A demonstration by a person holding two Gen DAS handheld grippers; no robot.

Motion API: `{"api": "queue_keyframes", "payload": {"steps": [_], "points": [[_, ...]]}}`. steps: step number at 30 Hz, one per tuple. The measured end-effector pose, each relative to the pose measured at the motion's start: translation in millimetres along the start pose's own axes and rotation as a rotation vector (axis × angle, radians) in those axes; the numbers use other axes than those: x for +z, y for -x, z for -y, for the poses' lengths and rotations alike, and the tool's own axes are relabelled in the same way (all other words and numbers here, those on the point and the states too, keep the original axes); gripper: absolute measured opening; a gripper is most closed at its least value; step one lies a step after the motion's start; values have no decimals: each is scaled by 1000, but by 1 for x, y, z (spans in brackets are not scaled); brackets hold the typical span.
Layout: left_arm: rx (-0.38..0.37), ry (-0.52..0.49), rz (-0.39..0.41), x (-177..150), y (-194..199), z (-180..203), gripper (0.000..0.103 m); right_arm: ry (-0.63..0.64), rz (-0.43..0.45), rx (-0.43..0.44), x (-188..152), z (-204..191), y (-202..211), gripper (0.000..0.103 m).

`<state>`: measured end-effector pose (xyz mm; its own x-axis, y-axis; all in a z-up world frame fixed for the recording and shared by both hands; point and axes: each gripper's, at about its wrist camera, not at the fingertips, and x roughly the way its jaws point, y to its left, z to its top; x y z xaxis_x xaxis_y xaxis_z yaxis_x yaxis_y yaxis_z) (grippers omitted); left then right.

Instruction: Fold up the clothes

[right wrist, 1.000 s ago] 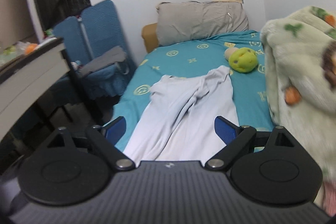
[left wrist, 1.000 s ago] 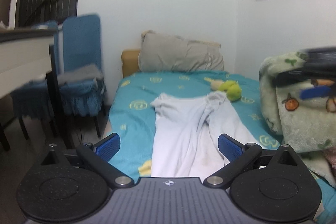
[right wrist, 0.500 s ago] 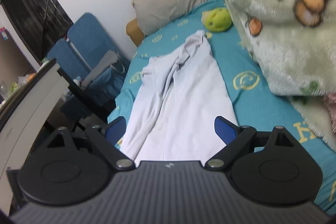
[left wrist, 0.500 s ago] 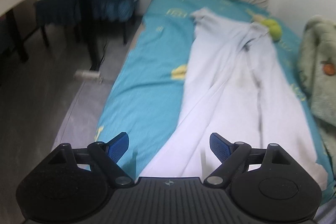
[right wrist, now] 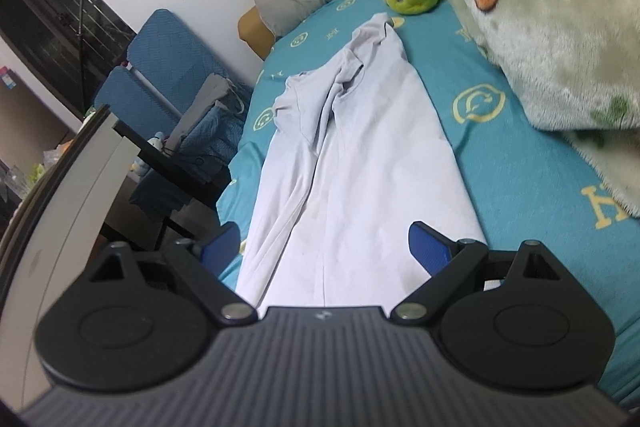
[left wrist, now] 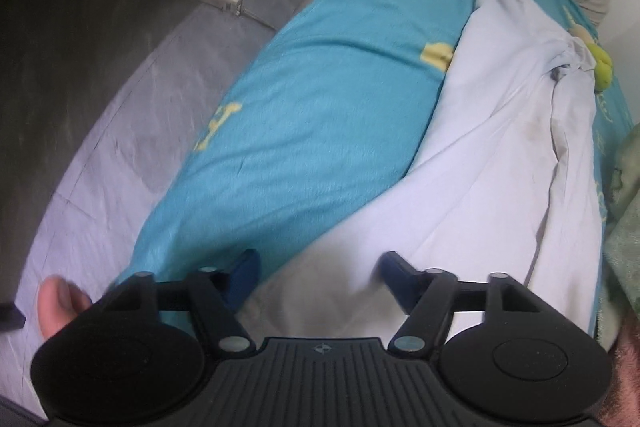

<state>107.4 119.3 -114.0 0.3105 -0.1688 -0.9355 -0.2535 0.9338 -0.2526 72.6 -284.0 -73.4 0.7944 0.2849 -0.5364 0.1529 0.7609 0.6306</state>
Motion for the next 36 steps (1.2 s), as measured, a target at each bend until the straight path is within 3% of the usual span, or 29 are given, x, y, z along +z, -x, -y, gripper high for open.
{"api": "queue_keyframes", "payload": {"steps": [1, 4, 5, 9, 14, 19, 22, 28, 30, 31, 33, 36], "points": [[9, -12, 6, -2, 3, 1, 44, -8, -5, 4, 0, 1, 0, 92], [3, -100, 30, -11, 14, 17, 6, -27, -15, 10, 0, 3, -1, 92], [3, -137, 46, -15, 19, 24, 6, -29, -17, 9, -1, 4, -1, 92], [31, -405, 261, -52, 63, 64, 4, -48, -25, 2, -2, 6, -2, 92], [9, -746, 456, -116, 96, 108, 4, -64, -50, 3, -4, 6, -12, 92], [-75, -858, 385, -138, 76, 125, 4, -66, -94, 61, -2, 0, -32, 92], [-127, -920, 340, -150, 63, 135, 4, -46, -88, 45, -3, -4, -37, 92], [-202, -859, 174, -140, 34, 138, 7, -26, -101, -5, -5, 0, -37, 92], [-234, -837, 134, -136, 27, 130, 22, -46, -102, -38, -4, 5, -37, 92], [-246, -819, 141, -133, 30, 126, 37, -60, -103, -58, -4, 8, -37, 92], [-287, -764, 174, -125, 38, 117, 53, -100, -103, -78, -4, 17, -36, 92], [-334, -644, 206, -109, 48, 101, 60, -129, -106, -64, -5, 20, -37, 92]]}}
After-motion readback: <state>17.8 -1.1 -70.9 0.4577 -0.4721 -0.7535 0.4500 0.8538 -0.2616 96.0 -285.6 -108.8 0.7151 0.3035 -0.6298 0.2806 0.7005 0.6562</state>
